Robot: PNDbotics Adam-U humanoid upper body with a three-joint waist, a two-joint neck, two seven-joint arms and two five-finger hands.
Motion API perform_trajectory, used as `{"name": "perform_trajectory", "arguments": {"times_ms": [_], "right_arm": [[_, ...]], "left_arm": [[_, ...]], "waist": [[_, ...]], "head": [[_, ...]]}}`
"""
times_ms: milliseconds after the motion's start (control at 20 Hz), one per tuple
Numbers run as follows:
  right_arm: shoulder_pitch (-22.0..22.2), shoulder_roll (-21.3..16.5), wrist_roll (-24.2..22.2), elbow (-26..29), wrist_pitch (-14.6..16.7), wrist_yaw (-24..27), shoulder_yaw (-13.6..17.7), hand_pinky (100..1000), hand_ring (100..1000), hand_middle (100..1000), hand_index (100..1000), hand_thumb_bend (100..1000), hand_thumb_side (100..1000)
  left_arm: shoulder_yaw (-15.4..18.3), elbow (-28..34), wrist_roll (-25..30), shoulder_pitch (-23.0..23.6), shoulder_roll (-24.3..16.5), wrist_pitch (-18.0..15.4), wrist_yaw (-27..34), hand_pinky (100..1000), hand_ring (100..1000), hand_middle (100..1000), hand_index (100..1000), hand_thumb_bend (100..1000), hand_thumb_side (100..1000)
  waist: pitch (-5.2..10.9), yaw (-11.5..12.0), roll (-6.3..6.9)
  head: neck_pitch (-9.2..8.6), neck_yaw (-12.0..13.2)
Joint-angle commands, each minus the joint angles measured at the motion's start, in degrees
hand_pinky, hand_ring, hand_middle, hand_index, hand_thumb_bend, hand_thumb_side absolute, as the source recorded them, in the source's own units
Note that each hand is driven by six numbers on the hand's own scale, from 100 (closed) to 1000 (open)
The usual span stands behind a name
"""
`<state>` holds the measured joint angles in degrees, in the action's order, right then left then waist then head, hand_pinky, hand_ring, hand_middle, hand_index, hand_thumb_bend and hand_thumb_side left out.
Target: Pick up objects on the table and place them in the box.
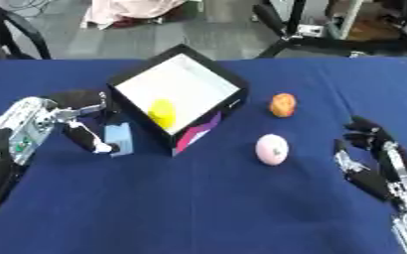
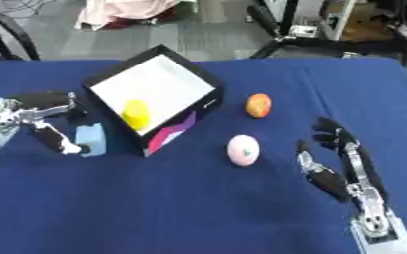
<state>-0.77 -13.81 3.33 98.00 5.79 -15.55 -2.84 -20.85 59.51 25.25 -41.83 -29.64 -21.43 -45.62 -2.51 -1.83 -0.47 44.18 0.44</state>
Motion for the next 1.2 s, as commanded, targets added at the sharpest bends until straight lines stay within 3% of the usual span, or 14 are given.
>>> {"name": "perform_trajectory", "arguments": {"times_ms": [50,350,600,800,850,950,1200], "right_arm": [[-0.51,-0.49,0.09,0.63,0.01,0.25,0.29,820,778,776,901,177,362],[-0.37,-0.60,0.16,0.60,-0.01,0.22,0.38,820,778,776,902,175,363],[-0.34,-0.59,0.15,0.58,0.03,0.20,0.39,820,778,776,902,174,363],[-0.33,-0.65,0.15,0.55,0.03,0.17,0.41,820,778,776,902,174,363],[-0.35,-0.64,0.15,0.55,0.03,0.17,0.40,820,778,776,902,174,363],[-0.43,-0.60,0.11,0.56,0.05,0.18,0.37,821,778,776,902,173,364],[-0.49,-0.49,0.16,0.57,0.04,0.19,0.45,821,778,776,902,172,363]], "left_arm": [[0.99,2.11,-1.40,-1.00,-1.50,0.47,1.50,528,448,404,579,435,351],[2.29,9.70,-0.67,-3.49,-5.28,1.65,6.70,538,456,407,581,439,363],[3.99,14.96,0.96,-5.50,-7.63,4.70,9.54,556,471,425,601,453,377],[2.49,13.17,4.44,-4.73,-7.56,4.86,9.34,724,624,612,779,629,489],[1.93,12.15,5.42,-4.53,-7.35,4.61,8.80,787,711,718,853,709,541],[0.81,9.42,7.36,-4.07,-6.60,4.26,7.18,846,786,805,919,779,581],[1.44,3.48,11.21,-3.62,-3.51,4.32,2.62,872,820,847,939,821,609]], "waist": [[1.47,-0.01,-0.25],[1.62,0.08,-0.13],[1.70,0.03,0.02],[1.68,-0.19,0.12],[1.67,-0.23,0.12],[1.65,-0.33,0.10],[1.59,-0.43,-0.08]], "head": [[-0.06,0.07],[-0.06,-0.08],[-0.06,-0.06],[-0.06,-0.03],[-0.06,-0.04],[-0.06,-0.10],[-0.06,-0.26]]}}
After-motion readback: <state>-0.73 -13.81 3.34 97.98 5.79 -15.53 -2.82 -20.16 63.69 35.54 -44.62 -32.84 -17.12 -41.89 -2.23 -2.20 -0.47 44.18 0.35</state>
